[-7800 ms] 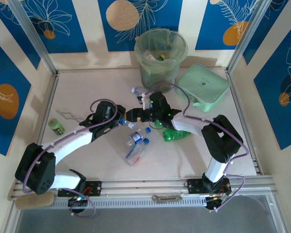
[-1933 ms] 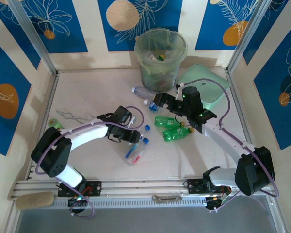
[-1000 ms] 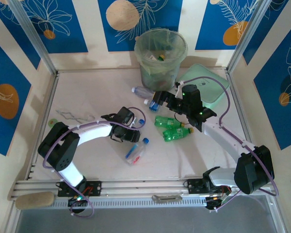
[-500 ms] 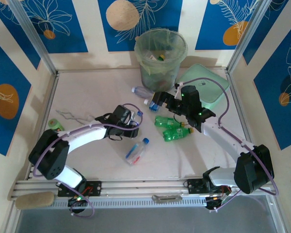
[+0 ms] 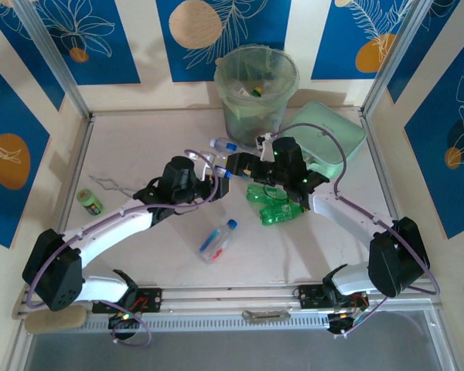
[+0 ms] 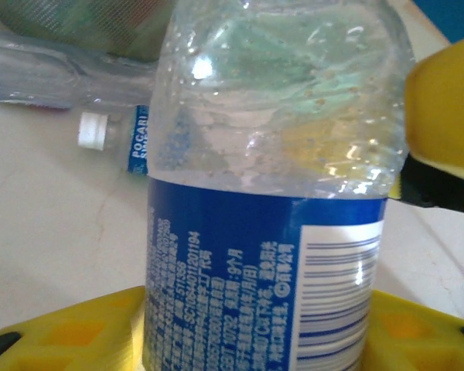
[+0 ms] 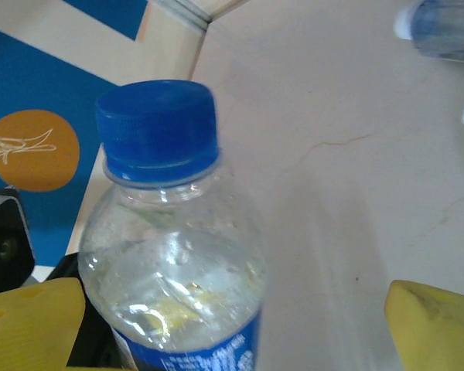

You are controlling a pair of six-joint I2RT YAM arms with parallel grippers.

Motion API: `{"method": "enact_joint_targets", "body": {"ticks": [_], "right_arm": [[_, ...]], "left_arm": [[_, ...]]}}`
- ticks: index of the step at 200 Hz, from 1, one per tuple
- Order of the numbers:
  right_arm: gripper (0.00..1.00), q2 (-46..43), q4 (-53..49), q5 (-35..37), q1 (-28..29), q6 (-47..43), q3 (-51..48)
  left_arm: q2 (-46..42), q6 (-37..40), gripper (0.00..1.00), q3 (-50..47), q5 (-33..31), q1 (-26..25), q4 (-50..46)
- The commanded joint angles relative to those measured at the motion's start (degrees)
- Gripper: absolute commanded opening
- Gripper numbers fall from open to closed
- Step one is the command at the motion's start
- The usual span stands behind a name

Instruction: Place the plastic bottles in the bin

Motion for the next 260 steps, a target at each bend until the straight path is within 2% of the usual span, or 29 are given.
{"method": "enact_joint_targets", "body": {"ticks": [1,62,87,118,149,162,178,191,260], "right_arm": [[1.00,1.2,2.0,-2.4,0.7,-1.1,2.1],[0.91,4.5,2.4,-3.6,1.1,-1.0,3.8],[0.82,5.2,2.3,-3.8,1.1,-1.0,4.3],[0.67,5.7,2.6,-4.0,1.0,-1.4,4.6],[0.59,5.7,2.6,-4.1,0.9,-1.5,4.6],[0.57,5.7,2.8,-3.9,1.0,-1.6,4.4],[0.57,5.5,2.7,-3.5,1.0,-1.6,4.1],[0.56,5.3,2.8,-3.1,0.8,-1.6,3.6],[0.55,3.3,-0.7,0.3,-2.6,-3.2,2.3]], "left_arm": [[-1.4,-1.5,0.49,-1.8,4.2,-0.4,5.8],[-1.9,-2.5,0.49,-3.8,6.1,-0.4,8.9],[-2.0,-2.5,0.50,-3.9,6.2,-0.4,9.4],[-1.7,-2.7,0.50,-3.8,6.7,-0.4,10.1],[-1.4,-3.3,0.52,-3.9,7.3,-0.4,11.0],[-1.3,-3.5,0.61,-3.8,7.4,-0.4,11.0],[-1.4,-4.0,0.85,-3.9,6.6,-0.4,10.8],[-1.9,-4.5,0.99,-4.5,5.6,-0.4,11.2],[-8.3,-8.2,1.00,-10.8,-2.5,3.3,10.4]]}}
